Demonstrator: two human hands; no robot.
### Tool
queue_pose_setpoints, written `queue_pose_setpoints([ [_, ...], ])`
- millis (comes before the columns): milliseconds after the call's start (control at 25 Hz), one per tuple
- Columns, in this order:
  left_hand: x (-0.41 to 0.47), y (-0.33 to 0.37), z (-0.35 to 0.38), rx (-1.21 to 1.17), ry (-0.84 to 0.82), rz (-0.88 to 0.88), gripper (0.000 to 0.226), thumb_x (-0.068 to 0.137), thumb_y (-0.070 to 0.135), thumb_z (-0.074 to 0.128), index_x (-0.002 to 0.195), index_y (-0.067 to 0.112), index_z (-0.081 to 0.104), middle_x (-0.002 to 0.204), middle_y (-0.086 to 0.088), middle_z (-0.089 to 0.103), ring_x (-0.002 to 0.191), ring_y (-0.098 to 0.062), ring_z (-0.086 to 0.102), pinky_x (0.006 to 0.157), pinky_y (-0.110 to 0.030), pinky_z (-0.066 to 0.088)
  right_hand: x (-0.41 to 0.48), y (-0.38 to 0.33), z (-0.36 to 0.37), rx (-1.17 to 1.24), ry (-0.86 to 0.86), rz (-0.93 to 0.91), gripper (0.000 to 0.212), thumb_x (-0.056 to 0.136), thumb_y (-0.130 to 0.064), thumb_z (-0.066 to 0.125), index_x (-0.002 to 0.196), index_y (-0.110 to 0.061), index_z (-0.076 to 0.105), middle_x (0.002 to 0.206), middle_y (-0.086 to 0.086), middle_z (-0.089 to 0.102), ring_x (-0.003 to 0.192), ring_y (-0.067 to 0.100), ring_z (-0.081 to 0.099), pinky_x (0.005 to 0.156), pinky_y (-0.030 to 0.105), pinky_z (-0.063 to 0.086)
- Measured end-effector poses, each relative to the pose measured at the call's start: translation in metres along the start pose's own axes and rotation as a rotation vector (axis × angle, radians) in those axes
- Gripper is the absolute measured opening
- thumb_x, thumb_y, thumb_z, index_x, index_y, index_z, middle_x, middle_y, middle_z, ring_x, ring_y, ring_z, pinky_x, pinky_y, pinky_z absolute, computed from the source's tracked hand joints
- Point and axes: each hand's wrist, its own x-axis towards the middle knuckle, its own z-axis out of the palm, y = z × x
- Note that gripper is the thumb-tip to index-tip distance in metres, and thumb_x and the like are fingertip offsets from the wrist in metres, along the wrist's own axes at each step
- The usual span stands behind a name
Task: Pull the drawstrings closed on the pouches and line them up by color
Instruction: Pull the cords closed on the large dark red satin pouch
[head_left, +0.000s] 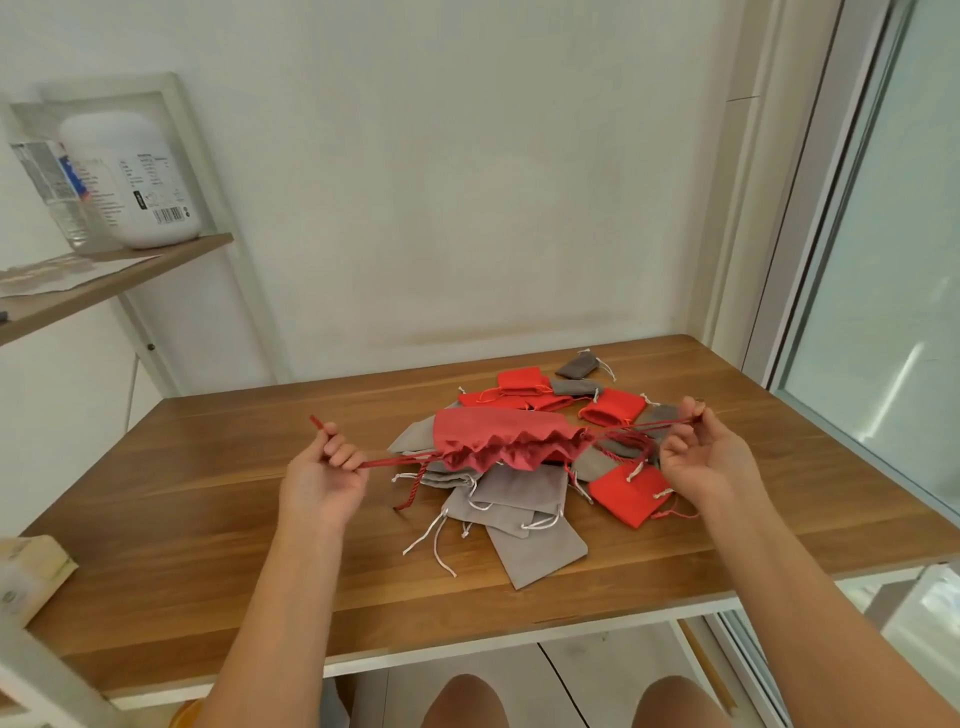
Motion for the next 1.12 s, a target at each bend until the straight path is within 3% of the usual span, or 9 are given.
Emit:
queue_pose_setpoints([
  [280, 0.019, 0.03, -0.054, 0.319, 0.23, 0.042, 0.031, 0.104, 0.016, 0.029, 0.076, 0.014, 0.043, 0.032, 0.011, 0.031, 0.024, -0.004, 0.023, 0.029, -0.016, 0.015, 0.016, -0.053, -0.035, -0.078, 0.168, -0.111, 0.023, 0.101, -0.022, 0.037, 0.084, -0.024, 0.052, 0.049, -0.012, 0.047, 0.048, 0.004, 0.034, 0.058, 0.019, 0.027],
  [480, 0.027, 0.04, -0.04, 0.597, 0.202, 0.136, 0.03, 0.104, 0.02, 0.031, 0.08, 0.014, 0.047, 0.038, 0.01, 0.037, 0.026, -0.002, 0.029, 0.029, -0.011, 0.02, 0.017, -0.031, -0.014, -0.209, 0.028, -0.094, 0.027, 0.101, -0.031, 0.04, 0.08, -0.021, 0.054, 0.051, -0.01, 0.05, 0.055, 0.005, 0.051, 0.077, 0.027, 0.044],
  [560, 0.03, 0.036, -0.028, 0.757, 0.187, 0.13, 0.028, 0.104, 0.02, 0.032, 0.092, 0.01, 0.055, 0.058, 0.002, 0.046, 0.042, -0.003, 0.041, 0.04, -0.013, 0.034, 0.015, -0.018, 0.002, -0.399, -0.034, -0.072, 0.033, 0.102, -0.032, 0.037, 0.076, -0.017, 0.052, 0.047, -0.007, 0.043, 0.048, 0.008, 0.047, 0.07, 0.027, 0.046],
  [640, 0.029, 0.028, -0.017, 1.013, 0.235, 0.156, 0.028, 0.102, 0.021, 0.039, 0.119, 0.005, 0.055, 0.095, -0.012, 0.061, 0.074, -0.016, 0.058, 0.068, -0.026, 0.049, 0.013, -0.005, 0.018, -0.677, -0.056, -0.115, 0.036, 0.104, -0.029, 0.034, 0.075, -0.016, 0.051, 0.048, -0.007, 0.036, 0.043, 0.007, 0.038, 0.059, 0.024, 0.04],
  [760, 0.017, 0.017, -0.012, 1.72, 0.378, 0.404, 0.059, 0.095, 0.024, 0.053, 0.146, 0.006, 0.029, 0.147, -0.021, 0.034, 0.131, -0.036, 0.037, 0.106, -0.046, 0.033, 0.007, 0.004, 0.03, -1.062, -0.025, -0.285, 0.034, 0.103, -0.026, 0.037, 0.081, -0.013, 0.059, 0.059, -0.004, 0.039, 0.051, 0.008, 0.036, 0.057, 0.024, 0.035],
  [880, -0.005, 0.005, -0.006, 1.874, 0.278, 0.45, 0.056, 0.086, 0.03, 0.066, 0.134, 0.009, 0.047, 0.132, -0.015, 0.051, 0.121, -0.032, 0.048, 0.097, -0.04, 0.041, 0.005, 0.003, 0.027, -1.415, 0.104, -0.445, 0.036, 0.102, -0.03, 0.038, 0.115, -0.007, 0.062, 0.099, 0.008, 0.059, 0.09, 0.02, 0.055, 0.08, 0.033, 0.042],
  [960, -0.016, -0.006, -0.005, 1.915, 0.11, 0.307, 0.037, 0.081, 0.032, 0.073, 0.111, 0.013, 0.064, 0.103, -0.003, 0.065, 0.095, -0.02, 0.059, 0.077, -0.03, 0.044, 0.003, 0.003, 0.023, -1.612, 0.233, -0.528, 0.05, 0.097, -0.037, 0.046, 0.136, -0.006, 0.046, 0.141, 0.017, 0.037, 0.129, 0.034, 0.036, 0.102, 0.046, 0.034],
  [1040, -0.024, -0.018, -0.005, 1.922, -0.001, 0.196, 0.026, 0.081, 0.039, 0.072, 0.085, 0.013, 0.071, 0.074, 0.003, 0.066, 0.068, -0.01, 0.058, 0.061, -0.026, 0.04, -0.005, 0.006, 0.019, -1.619, 0.251, -0.623, 0.065, 0.093, -0.036, 0.056, 0.146, -0.007, 0.03, 0.154, 0.013, 0.014, 0.139, 0.037, 0.016, 0.109, 0.049, 0.025],
  [1120, -0.031, -0.03, -0.001, 1.78, -0.002, 0.033, 0.044, 0.09, 0.046, 0.058, 0.071, 0.008, 0.071, 0.051, 0.003, 0.061, 0.045, -0.008, 0.05, 0.048, -0.021, 0.037, -0.013, 0.008, 0.017, -1.643, 0.21, -0.701, 0.072, 0.09, -0.03, 0.062, 0.149, -0.01, 0.024, 0.155, 0.011, 0.01, 0.14, 0.035, 0.013, 0.11, 0.048, 0.025],
])
